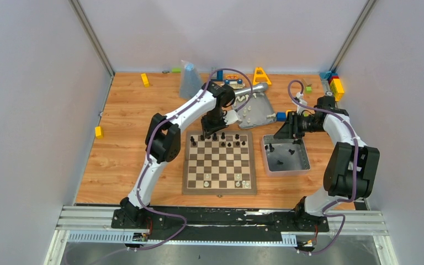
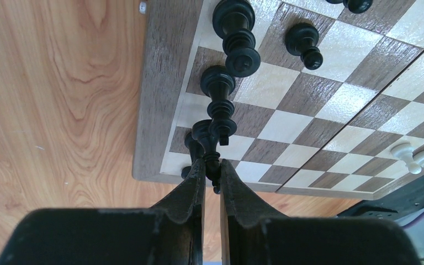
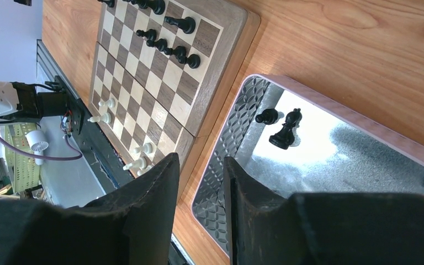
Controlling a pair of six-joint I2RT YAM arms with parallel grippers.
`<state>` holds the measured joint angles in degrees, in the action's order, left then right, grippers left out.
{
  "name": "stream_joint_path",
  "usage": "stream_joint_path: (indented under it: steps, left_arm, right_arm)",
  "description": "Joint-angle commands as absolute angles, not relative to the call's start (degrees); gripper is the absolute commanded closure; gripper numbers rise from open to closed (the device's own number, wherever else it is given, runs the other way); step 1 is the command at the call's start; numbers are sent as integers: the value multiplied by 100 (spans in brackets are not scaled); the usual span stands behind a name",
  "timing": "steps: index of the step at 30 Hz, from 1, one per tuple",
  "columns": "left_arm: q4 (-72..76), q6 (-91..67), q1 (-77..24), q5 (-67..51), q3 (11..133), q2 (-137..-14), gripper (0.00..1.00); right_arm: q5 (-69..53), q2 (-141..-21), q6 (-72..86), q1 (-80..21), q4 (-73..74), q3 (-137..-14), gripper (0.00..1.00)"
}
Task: Set up the chess pieces on the board
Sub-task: Place the chess piece on the chessboard.
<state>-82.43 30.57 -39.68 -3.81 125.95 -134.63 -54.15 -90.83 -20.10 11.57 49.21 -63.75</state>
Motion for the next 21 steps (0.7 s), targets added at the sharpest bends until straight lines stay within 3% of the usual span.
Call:
stream_joint_path:
  steps: [1,21]
  left_arm:
    - [-8211,3059,-3976,-463,12743,-13525,96]
    - [-8306,3076,-3974,-351,12920,-13695,89]
  right_arm:
    - [-5615,-9102,-2193,1192,4928,-6448,64]
    - [-5631,-9131,-2231,1190,4988,-6469,64]
